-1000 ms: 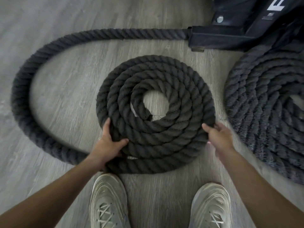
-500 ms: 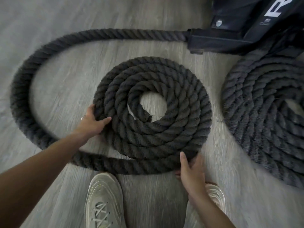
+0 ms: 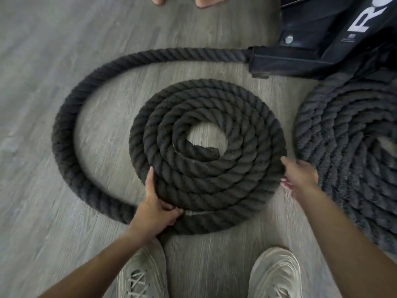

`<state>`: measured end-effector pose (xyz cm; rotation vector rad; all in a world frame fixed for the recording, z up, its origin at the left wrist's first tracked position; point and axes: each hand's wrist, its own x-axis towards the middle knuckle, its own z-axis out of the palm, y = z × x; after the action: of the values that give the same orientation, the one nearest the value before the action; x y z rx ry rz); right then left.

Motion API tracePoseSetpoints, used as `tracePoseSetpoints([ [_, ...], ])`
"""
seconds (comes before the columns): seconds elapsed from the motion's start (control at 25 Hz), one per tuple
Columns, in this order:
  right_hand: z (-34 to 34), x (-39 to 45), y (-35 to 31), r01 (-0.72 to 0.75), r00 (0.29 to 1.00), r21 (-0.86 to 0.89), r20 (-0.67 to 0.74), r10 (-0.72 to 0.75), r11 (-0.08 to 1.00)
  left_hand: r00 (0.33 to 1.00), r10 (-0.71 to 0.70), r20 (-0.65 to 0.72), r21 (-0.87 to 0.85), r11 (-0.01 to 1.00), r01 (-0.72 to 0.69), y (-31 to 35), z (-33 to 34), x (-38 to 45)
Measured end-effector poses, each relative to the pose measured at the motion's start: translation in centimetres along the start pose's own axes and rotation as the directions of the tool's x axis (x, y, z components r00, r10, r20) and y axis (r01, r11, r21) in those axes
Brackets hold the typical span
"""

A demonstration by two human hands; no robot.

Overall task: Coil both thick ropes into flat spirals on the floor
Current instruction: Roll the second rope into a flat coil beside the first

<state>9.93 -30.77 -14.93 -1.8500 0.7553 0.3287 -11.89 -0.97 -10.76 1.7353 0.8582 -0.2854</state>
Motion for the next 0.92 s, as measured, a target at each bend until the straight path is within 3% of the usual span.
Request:
tracePoseSetpoints([
  [0.08,-0.5,-0.4,-0.4,-0.004,1.000,-0.015,-0.009,0.004,1.000,1.000,0.019,-0.007,-0.041,0.999,-0.019,0.4,0.5,-0.1],
  [0.16,-0.3,-3.3,1.0,0.047,0.999,-0.090,0.031,-0.045,0.995,0.987,0.023,-0.157,-0.048,0.998,-0.031,0.6,-1.0,2.2],
  [0.24,0.5,-7.5,4.3,0.024,0.987,-0.032,0.157,-0.018,0.999,0.956,0.056,-0.288,0.092,0.995,-0.030,1.2,-3.5,4.9],
  [0.32,1.7,-11.2,7.6,-0.003,0.975,-0.030,0.222,0.010,1.000,0.949,0.012,-0.316,0.207,0.977,0.056,1.7,-5.5,7.1],
  [0.48,3.4,-11.7,10.9,0.057,0.985,-0.154,0.171,-0.030,0.986,0.960,-0.030,-0.279,0.174,0.981,0.082,2.3,-6.7,9.3],
  [0.56,3.3,-10.9,9.8,0.041,0.978,-0.122,0.208,-0.015,0.992,0.963,-0.003,-0.271,0.144,0.989,0.043,1.9,-6.5,9.4],
  [0.68,2.4,-7.8,7.3,0.174,0.971,-0.165,0.195,-0.141,0.971,0.974,0.017,-0.226,0.120,0.993,0.011,1.4,-5.5,8.5],
  [0.8,1.7,-2.7,3.1,0.238,0.971,-0.278,0.080,-0.224,0.931,0.991,-0.102,-0.090,0.029,0.994,0.105,0.7,-2.4,5.9],
  [0.92,1.6,-0.4,-2.0,0.187,0.981,-0.338,0.024,-0.191,0.922,0.994,-0.067,0.083,0.199,0.979,0.049,-0.7,0.8,2.7],
])
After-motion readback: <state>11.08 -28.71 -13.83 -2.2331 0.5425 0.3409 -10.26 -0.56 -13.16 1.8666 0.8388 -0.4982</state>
